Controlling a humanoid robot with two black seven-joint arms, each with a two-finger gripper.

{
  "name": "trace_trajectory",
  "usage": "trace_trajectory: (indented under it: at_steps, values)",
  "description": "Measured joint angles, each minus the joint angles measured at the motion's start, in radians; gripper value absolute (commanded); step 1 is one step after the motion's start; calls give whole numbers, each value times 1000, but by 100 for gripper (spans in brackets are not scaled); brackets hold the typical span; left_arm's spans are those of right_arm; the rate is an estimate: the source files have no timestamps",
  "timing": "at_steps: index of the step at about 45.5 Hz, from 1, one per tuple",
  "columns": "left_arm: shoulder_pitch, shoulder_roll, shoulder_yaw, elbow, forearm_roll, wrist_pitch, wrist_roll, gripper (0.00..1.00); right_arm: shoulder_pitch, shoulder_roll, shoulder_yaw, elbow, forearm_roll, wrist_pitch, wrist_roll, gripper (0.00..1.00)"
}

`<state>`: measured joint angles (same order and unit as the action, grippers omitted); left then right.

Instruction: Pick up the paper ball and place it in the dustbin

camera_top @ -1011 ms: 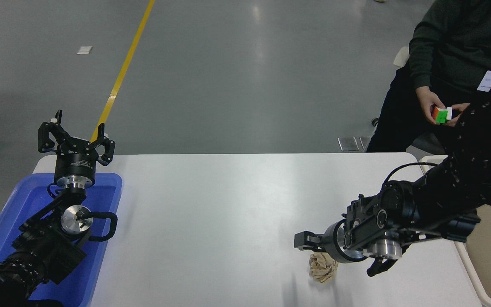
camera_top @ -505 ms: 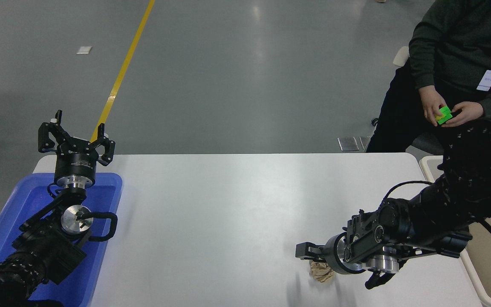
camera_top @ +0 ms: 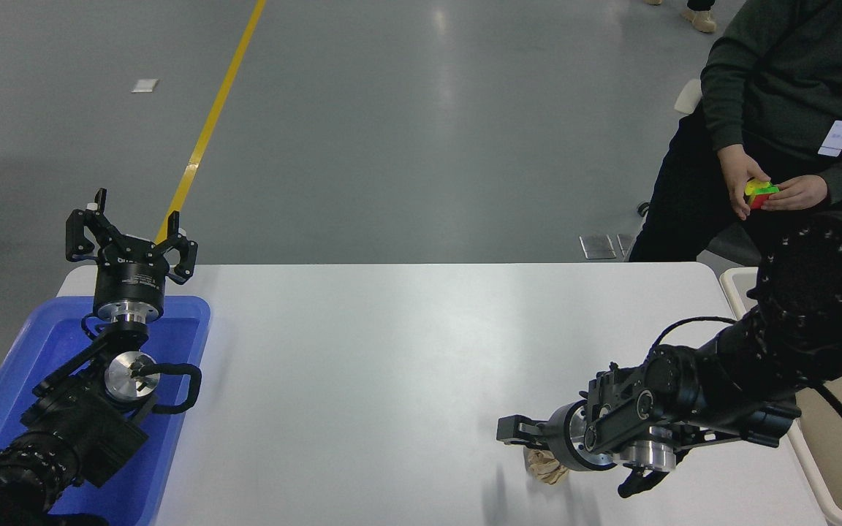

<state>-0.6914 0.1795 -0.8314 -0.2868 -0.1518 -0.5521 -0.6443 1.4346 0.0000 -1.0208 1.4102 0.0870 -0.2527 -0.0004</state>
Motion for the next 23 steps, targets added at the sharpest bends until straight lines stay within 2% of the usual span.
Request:
trace_trajectory:
  at_steps: [5, 8, 13, 14, 18, 23]
  values:
    - [0, 0, 0, 0, 0, 0, 0, 99, -17, 0, 2, -9, -9, 0, 7, 53]
    - [0, 0, 0, 0, 0, 0, 0, 99, -24, 0, 2, -16, -17, 0, 10, 39]
    - [0, 0, 0, 0, 0, 0, 0, 99, -36, 0, 3, -25, -29, -1, 14, 23]
    - [0, 0, 0, 0, 0, 0, 0, 99, -37, 0, 3, -26, -31, -1, 14, 16]
    - [0, 0, 0, 0, 0, 0, 0, 99, -42, 0, 3, -30, -41, -1, 16, 0]
    - [0, 0, 0, 0, 0, 0, 0, 99, -46, 0, 3, -33, -53, -2, 18, 0]
